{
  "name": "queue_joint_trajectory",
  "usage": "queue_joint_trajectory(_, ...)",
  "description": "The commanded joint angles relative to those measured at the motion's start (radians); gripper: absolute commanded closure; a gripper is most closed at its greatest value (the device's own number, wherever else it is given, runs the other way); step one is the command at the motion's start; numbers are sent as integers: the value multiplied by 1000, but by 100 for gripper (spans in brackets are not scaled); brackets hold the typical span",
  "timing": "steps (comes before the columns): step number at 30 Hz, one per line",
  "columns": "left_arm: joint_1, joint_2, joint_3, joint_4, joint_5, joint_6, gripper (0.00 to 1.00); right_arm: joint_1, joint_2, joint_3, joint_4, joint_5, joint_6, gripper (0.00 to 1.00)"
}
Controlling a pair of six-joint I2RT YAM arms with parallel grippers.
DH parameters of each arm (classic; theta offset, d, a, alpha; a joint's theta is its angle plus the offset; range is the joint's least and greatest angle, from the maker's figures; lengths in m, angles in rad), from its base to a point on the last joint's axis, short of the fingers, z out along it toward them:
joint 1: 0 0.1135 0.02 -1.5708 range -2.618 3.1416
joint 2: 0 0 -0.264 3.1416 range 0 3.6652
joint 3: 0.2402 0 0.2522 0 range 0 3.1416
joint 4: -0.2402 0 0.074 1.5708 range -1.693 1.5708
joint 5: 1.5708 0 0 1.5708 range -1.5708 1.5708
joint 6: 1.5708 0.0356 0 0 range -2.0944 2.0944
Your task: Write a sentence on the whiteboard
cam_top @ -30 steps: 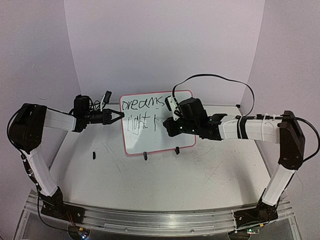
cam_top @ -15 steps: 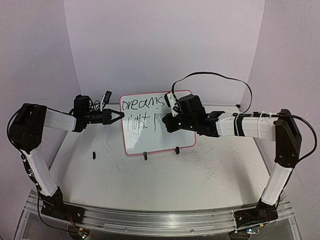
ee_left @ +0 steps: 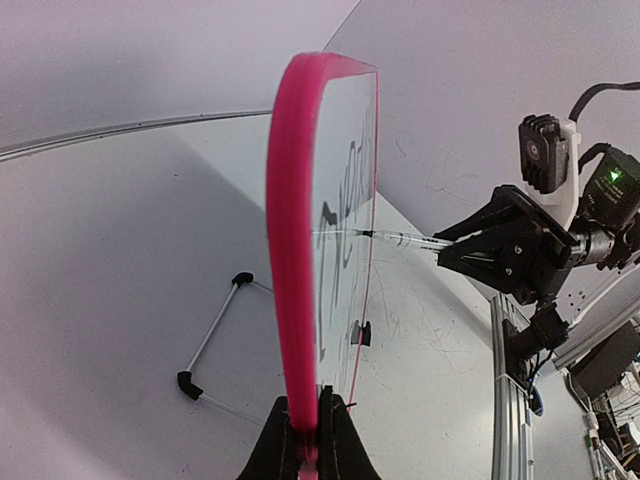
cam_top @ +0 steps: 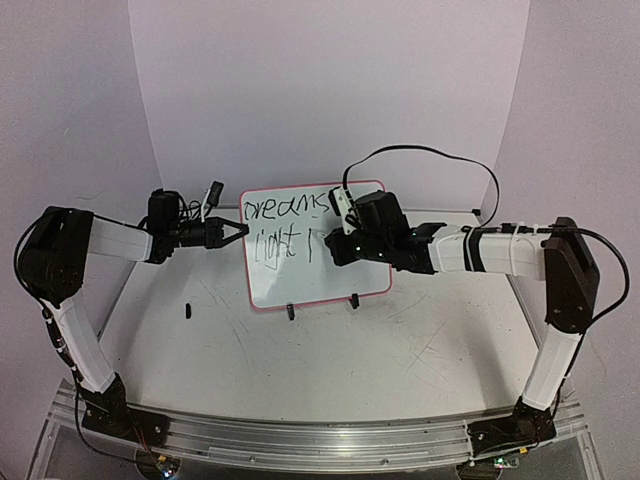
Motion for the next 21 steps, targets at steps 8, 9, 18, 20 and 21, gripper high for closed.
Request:
queue_joint_trajectory(8, -6, 6, 27, -15, -71, 69, 100, -17, -20, -2, 11, 102, 28, 100)
queue_joint_trajectory(9, -6, 6, 26, -14, -70, 69, 100, -16, -23, -7, 11, 103, 28, 100)
queue_joint_trajectory(18, -6, 5, 25, -16, -72, 69, 100, -17, -57, -57, 8, 104, 43, 100)
queue_joint_trajectory(20, -7, 5, 26, -17, -71, 69, 100, -17, -67, -69, 8, 109, 48, 100)
queue_joint_trajectory(21, -6, 5, 27, -16, -70, 69, 100, -16, -70, -75, 8, 107, 49, 100)
